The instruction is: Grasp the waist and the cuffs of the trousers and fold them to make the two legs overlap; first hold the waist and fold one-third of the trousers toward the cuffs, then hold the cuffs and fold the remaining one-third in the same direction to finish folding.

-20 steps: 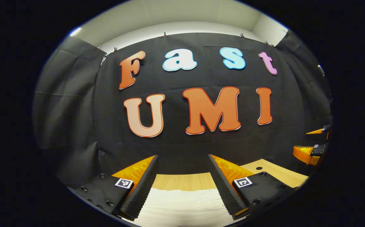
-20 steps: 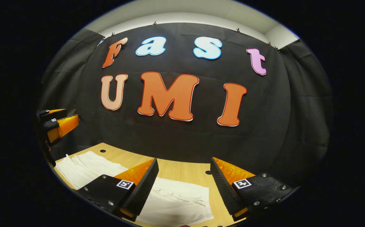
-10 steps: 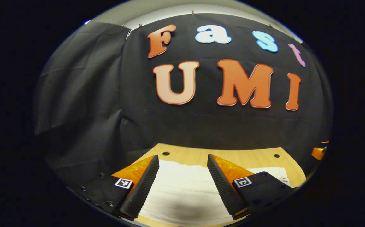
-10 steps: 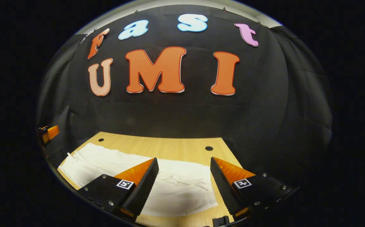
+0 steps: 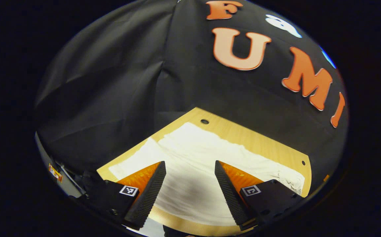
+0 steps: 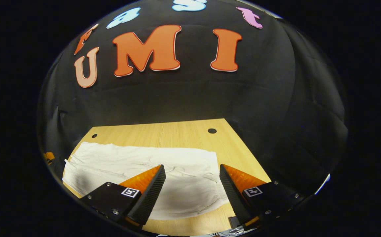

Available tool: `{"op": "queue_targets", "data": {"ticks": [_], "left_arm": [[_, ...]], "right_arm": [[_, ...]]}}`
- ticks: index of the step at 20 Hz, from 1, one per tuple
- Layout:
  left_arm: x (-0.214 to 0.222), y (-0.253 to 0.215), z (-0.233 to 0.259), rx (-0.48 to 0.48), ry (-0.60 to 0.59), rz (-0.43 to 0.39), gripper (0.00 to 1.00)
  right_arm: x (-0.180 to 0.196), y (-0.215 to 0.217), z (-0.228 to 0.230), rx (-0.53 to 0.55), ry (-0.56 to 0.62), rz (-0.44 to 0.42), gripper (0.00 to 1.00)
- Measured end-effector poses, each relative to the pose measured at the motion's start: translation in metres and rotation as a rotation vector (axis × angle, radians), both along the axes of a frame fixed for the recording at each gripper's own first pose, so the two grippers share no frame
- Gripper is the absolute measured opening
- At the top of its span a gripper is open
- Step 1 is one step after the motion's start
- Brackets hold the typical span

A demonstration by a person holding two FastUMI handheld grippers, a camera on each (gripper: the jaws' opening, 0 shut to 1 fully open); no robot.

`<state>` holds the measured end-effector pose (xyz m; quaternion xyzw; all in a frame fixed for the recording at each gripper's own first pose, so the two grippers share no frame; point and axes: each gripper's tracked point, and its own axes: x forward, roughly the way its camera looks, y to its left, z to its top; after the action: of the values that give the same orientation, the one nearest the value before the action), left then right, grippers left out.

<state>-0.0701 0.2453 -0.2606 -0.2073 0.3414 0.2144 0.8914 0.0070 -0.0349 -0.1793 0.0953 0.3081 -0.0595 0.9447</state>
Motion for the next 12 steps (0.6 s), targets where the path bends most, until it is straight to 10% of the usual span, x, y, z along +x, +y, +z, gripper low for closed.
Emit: {"op": "queue_targets", "data": {"ticks": [12], "left_arm": [[-0.075, 0.110, -0.155, -0.414, 0.353, 0.311, 1.00]], "right_arm": [[-0.018, 0.029, -0.074, 0.108, 0.340, -0.079, 0.98]]}}
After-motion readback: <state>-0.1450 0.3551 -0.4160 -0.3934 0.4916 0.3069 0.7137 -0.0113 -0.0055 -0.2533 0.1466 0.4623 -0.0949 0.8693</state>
